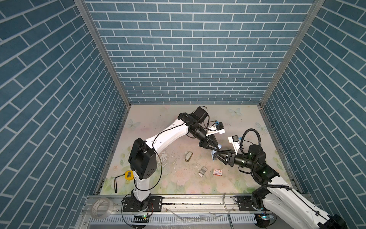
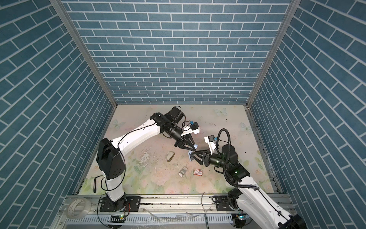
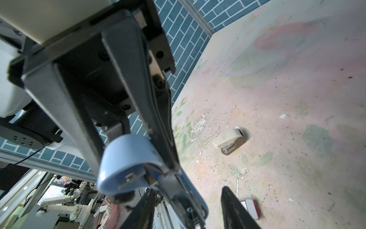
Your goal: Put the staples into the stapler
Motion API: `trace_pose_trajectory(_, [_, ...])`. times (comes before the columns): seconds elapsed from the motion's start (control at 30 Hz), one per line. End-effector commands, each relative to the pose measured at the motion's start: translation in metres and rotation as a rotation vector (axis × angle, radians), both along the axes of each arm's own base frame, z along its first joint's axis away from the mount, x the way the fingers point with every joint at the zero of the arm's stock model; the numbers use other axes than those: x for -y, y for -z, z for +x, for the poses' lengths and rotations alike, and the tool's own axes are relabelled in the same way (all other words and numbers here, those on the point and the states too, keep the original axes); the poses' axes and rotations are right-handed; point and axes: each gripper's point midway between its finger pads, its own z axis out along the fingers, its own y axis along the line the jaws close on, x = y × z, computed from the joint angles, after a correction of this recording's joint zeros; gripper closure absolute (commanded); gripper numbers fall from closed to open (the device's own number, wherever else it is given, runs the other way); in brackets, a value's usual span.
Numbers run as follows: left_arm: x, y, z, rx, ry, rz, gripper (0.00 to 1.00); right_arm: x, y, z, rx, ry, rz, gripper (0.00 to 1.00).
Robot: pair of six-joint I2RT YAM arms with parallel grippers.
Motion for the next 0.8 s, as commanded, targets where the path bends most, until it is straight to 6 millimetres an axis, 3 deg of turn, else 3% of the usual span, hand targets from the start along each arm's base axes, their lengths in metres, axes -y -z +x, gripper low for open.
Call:
trace_pose_trajectory(0.0, [0.002, -0.007, -0.003, -0.068, 0.022, -0.022, 1.00, -0.007, -0.030, 0.001, 0.080, -0.041, 0.071, 0.48])
trace_pose_trajectory(0.3, [0.007, -0.011, -0.002, -0.119, 0.034, -0.038, 1.00, -0.010, -0.026, -0.003, 0.057, -0.067, 0.079, 0.52])
trace_pose_trajectory(0.77, [0.011, -0.015, -0.002, -0.158, 0.033, -0.059, 0.98, -0.007, -0.021, 0.009, 0.062, 0.001, 0.053, 0.81])
